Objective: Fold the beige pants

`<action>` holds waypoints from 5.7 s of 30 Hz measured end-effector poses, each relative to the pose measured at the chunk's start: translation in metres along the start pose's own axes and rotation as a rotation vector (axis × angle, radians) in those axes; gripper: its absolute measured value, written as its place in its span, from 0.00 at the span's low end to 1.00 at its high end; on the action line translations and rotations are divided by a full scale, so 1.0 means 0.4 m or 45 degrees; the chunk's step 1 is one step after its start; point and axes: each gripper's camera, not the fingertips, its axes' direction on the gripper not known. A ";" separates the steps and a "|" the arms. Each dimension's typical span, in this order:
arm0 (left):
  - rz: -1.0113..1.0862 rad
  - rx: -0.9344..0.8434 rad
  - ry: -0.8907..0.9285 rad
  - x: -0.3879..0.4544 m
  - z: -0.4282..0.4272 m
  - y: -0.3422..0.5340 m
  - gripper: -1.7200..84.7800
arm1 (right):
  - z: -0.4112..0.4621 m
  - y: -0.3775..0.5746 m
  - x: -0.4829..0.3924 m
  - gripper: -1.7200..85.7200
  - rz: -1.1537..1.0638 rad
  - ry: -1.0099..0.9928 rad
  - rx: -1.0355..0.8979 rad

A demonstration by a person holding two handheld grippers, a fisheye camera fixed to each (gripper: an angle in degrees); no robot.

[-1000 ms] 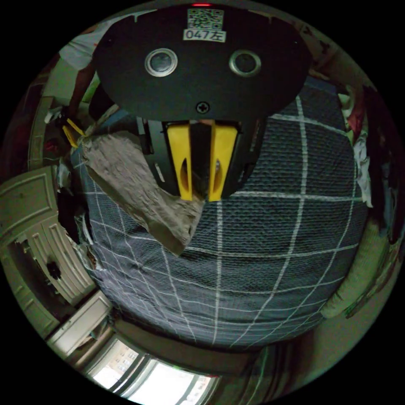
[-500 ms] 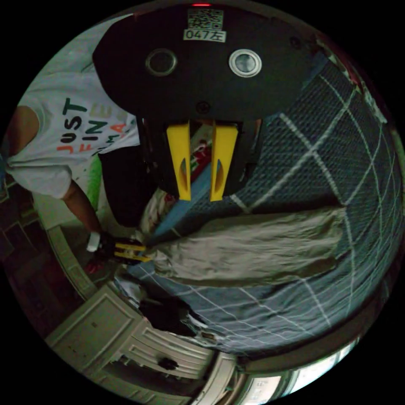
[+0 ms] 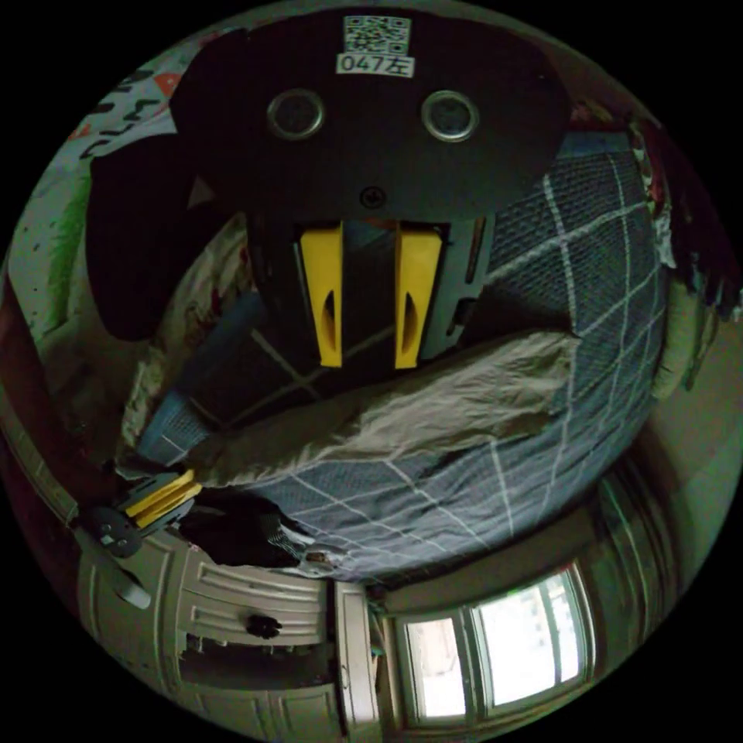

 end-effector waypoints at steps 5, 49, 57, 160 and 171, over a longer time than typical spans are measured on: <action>0.123 0.090 -0.195 0.080 -0.032 0.014 0.13 | 0.025 -0.028 0.009 0.03 -0.041 -0.028 -0.019; -0.708 0.113 0.049 -0.577 -0.066 0.287 0.01 | 0.221 -0.831 0.126 0.09 -0.316 -0.163 0.634; -0.549 0.035 -0.132 -0.606 -0.023 0.267 0.01 | 0.425 -1.158 0.143 0.12 -0.360 -0.189 0.373; 0.134 -0.095 0.729 0.626 0.275 -0.157 0.12 | 0.065 0.414 0.291 0.04 0.270 0.009 0.554; -0.262 -0.132 0.372 0.217 0.201 -0.138 0.09 | 0.034 0.360 0.088 0.07 0.059 0.116 0.541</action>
